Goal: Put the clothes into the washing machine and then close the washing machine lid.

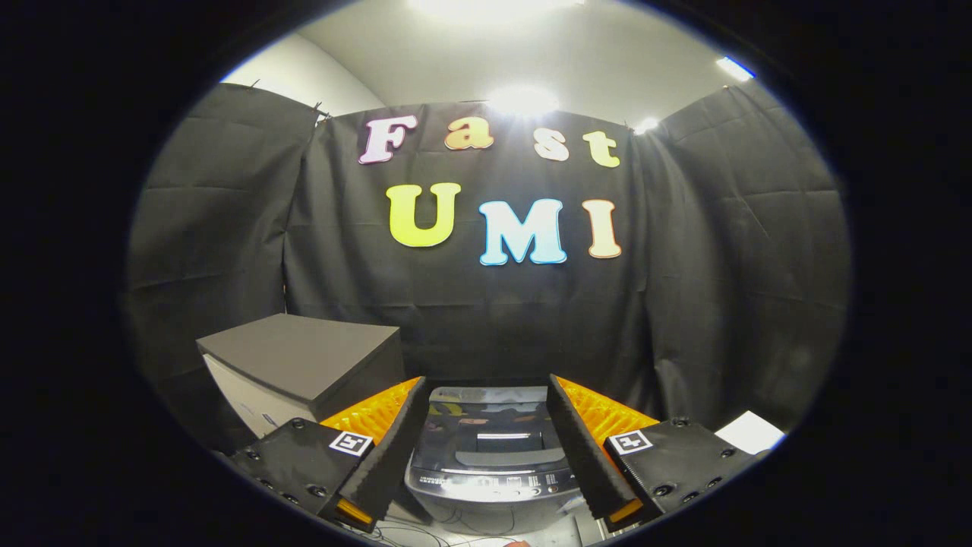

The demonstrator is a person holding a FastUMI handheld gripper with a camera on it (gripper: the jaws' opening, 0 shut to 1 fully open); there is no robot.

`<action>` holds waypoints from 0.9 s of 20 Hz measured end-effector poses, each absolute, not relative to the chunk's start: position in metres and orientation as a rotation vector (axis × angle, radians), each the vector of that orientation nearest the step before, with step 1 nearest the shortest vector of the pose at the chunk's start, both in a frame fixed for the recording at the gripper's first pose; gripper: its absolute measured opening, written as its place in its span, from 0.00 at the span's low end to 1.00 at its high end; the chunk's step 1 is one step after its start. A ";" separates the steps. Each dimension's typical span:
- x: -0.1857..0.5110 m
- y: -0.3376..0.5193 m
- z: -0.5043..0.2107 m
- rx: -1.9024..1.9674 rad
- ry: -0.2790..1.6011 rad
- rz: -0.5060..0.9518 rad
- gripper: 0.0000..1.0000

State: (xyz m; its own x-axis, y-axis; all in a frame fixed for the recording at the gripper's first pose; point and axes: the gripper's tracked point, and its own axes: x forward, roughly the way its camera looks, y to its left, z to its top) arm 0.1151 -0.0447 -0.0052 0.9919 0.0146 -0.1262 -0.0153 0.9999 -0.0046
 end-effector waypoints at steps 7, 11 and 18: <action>0.062 -0.041 0.006 -0.036 0.094 0.006 0.98; 0.044 -0.045 0.006 -0.045 0.094 0.000 0.98; 0.027 -0.049 0.007 -0.008 0.082 -0.001 0.98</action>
State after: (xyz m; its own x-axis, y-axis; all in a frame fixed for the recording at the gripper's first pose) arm 0.0273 -0.0493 0.0066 0.9967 -0.0016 -0.0816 0.0010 1.0000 -0.0078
